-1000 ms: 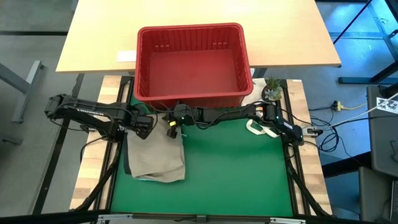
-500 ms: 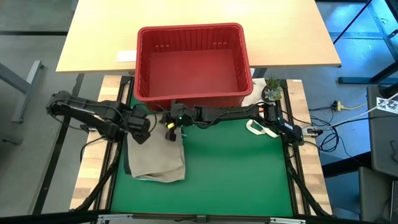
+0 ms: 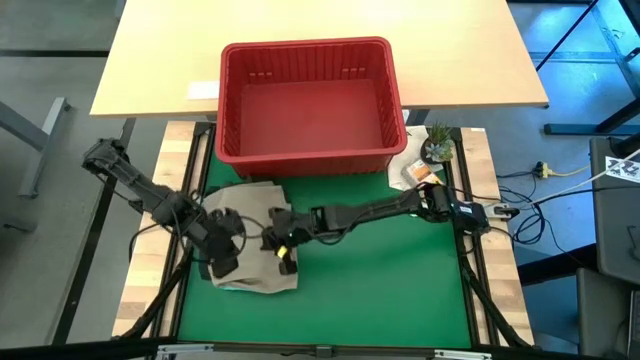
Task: Fold Laundry from Bin
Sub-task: Stack the folded brown shorts on top of the folded green polo shirt
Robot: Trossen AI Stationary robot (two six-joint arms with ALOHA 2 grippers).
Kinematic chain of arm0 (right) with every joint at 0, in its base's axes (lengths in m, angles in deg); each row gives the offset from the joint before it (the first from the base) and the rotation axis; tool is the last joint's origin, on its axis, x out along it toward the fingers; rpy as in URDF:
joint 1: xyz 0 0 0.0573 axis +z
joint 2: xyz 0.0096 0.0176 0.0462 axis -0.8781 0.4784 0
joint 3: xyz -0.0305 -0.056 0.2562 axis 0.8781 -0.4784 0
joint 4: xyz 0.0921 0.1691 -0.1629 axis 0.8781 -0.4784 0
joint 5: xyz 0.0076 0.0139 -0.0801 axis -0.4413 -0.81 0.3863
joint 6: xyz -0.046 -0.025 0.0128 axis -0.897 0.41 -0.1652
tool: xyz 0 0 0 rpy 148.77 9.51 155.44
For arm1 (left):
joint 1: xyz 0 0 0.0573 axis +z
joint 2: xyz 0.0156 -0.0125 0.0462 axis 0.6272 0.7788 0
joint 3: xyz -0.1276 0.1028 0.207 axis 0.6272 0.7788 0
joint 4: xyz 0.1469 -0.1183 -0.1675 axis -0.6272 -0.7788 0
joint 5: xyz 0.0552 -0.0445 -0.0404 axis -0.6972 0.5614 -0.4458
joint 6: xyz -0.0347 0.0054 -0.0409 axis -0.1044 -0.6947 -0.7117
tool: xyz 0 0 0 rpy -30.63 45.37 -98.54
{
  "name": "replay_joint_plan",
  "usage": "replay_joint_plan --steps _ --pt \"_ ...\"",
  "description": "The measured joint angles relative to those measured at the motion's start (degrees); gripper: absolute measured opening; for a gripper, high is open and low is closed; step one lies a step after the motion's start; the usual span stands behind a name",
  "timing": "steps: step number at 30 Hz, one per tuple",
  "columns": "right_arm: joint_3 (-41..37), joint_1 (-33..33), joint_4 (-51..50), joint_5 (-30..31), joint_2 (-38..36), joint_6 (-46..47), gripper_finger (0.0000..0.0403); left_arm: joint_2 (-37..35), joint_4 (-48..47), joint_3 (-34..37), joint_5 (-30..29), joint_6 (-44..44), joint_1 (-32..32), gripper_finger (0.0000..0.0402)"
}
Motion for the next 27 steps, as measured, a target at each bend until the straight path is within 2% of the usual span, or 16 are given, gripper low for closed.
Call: replay_joint_plan --steps 6,14,20,27 --pt "-0.05 3.21 -1.16 2.27 0.0 -0.59 0.0003 0.02 7.44 6.09 -0.46 -8.56 -7.28 0.0" --pt "-0.05 4.41 -2.02 3.65 2.29 0.78 0.0003 0.04 12.73 11.51 -0.49 -14.83 -13.79 0.0" --pt "-0.07 4.45 -0.93 4.42 5.65 1.57 0.0003 0.04 13.88 16.04 -0.49 -20.76 -16.43 0.0" --pt "0.02 4.5 -0.56 6.25 7.48 1.6 0.0003 0.03 14.32 20.93 1.79 -25.9 -16.65 0.0"
